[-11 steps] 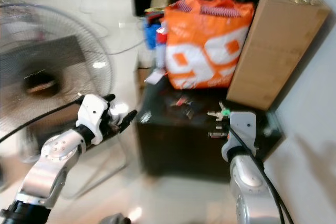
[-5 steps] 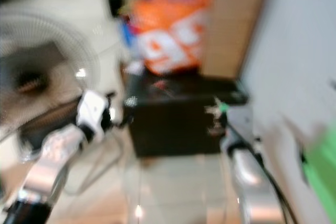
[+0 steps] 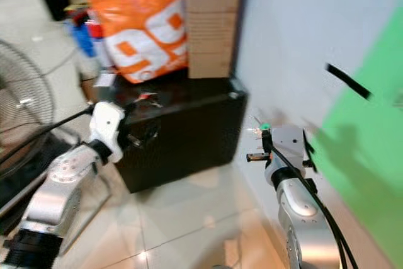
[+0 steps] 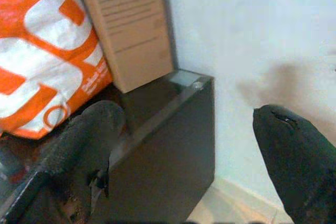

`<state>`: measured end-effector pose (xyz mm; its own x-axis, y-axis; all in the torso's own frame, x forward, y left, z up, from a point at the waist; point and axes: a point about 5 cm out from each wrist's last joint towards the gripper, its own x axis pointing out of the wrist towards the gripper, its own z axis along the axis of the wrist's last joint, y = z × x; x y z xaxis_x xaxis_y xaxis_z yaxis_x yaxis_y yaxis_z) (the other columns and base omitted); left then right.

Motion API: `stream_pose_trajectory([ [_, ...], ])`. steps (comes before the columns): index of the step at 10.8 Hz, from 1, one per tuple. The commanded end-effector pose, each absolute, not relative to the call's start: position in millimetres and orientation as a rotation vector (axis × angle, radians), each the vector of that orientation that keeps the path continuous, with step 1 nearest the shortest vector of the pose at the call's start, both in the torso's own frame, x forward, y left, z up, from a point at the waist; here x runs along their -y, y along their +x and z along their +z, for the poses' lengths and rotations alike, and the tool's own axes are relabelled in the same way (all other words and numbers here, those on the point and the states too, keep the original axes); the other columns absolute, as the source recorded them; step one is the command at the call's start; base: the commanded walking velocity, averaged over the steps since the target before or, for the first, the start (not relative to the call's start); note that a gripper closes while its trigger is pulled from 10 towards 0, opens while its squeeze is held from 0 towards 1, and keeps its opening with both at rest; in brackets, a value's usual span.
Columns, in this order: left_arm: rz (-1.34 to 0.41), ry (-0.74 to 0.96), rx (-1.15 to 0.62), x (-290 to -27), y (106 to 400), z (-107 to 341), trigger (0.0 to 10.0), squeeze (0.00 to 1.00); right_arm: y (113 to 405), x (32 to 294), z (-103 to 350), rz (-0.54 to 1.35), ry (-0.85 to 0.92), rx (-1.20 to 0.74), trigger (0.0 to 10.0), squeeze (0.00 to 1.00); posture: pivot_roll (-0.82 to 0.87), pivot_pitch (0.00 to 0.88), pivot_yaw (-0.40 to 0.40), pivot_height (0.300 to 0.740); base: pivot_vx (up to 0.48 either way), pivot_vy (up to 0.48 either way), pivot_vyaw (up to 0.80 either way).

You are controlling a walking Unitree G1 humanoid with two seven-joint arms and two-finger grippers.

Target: Hang keys on a hook

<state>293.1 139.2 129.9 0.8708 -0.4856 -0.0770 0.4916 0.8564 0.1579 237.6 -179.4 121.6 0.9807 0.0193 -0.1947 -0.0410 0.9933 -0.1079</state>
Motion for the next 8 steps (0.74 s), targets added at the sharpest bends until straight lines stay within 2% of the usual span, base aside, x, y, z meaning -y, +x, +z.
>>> stream_pose_trajectory([
  [1,-0.508,0.188,-0.014,-140,298,134,10.0,0.00,240,177,131,0.066,-0.104,-0.150,10.0,0.00,-0.07,0.000,0.026,0.740,0.000,0.000,-0.80],
  [2,-0.551,0.188,0.007,-137,304,141,10.0,0.00,242,172,140,0.143,-0.067,-0.102,10.0,0.00,-0.08,0.000,0.028,0.740,0.000,0.000,-0.41],
  [4,-0.847,0.167,0.085,-126,320,167,10.0,0.00,242,156,162,0.387,-0.057,-0.013,10.0,0.00,-0.09,0.000,0.031,0.740,0.000,0.000,0.00],
  [5,-0.901,0.167,0.092,-122,321,170,10.0,0.00,242,154,164,0.421,-0.062,-0.004,10.0,0.00,-0.09,0.000,0.031,0.740,0.000,0.000,0.00],
  [6,-1.032,0.203,0.108,-111,325,175,10.0,0.00,239,148,168,0.519,-0.082,0.021,10.0,0.00,-0.10,0.000,0.030,0.740,0.000,0.000,0.00],
  [8,-1.102,0.126,0.179,-96,336,195,10.0,0.00,237,143,173,0.611,-0.082,0.028,10.0,0.00,-0.09,0.000,0.020,0.740,0.000,0.000,0.00],
])
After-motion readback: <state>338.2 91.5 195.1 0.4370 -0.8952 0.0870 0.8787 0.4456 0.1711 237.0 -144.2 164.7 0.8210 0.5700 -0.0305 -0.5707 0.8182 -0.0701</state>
